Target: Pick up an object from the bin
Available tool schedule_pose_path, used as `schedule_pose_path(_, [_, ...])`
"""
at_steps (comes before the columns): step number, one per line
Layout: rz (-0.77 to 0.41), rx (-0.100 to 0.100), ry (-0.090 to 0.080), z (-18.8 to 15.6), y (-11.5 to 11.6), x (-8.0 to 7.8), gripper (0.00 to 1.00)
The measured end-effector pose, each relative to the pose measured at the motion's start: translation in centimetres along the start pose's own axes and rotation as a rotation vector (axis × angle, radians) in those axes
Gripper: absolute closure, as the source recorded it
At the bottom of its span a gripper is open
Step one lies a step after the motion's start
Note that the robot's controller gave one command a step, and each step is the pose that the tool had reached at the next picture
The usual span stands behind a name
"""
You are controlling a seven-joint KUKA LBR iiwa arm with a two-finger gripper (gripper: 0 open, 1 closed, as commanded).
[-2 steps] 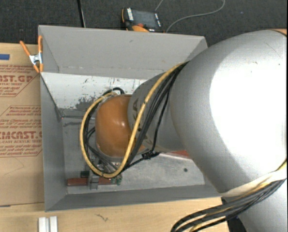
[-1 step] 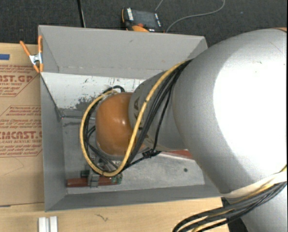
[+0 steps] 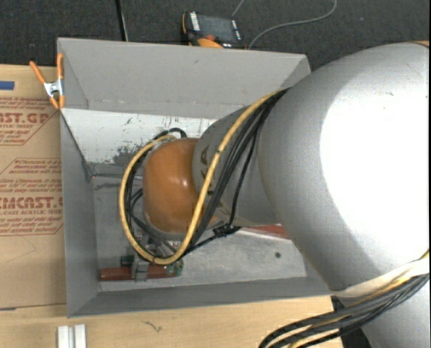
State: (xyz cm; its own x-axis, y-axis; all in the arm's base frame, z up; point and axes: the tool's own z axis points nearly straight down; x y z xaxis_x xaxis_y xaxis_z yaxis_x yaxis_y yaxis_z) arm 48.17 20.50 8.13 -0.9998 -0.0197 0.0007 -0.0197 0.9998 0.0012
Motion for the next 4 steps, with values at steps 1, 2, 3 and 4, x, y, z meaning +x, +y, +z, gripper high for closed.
schedule_pose_path(1, [0.000, -0.001, -0.002, -2.5, 0.1, 0.0, 1.00])
schedule_pose_path(2, [-0.001, 0.000, -0.001, -2.7, 0.1, 0.1, 1.00])
schedule_pose_path(3, [-0.002, -0.002, -0.005, -8.0, 0.2, 0.0, 1.00])
schedule_pose_path(4, [-0.003, -0.001, -0.002, -8.8, 0.3, 0.0, 1.00])
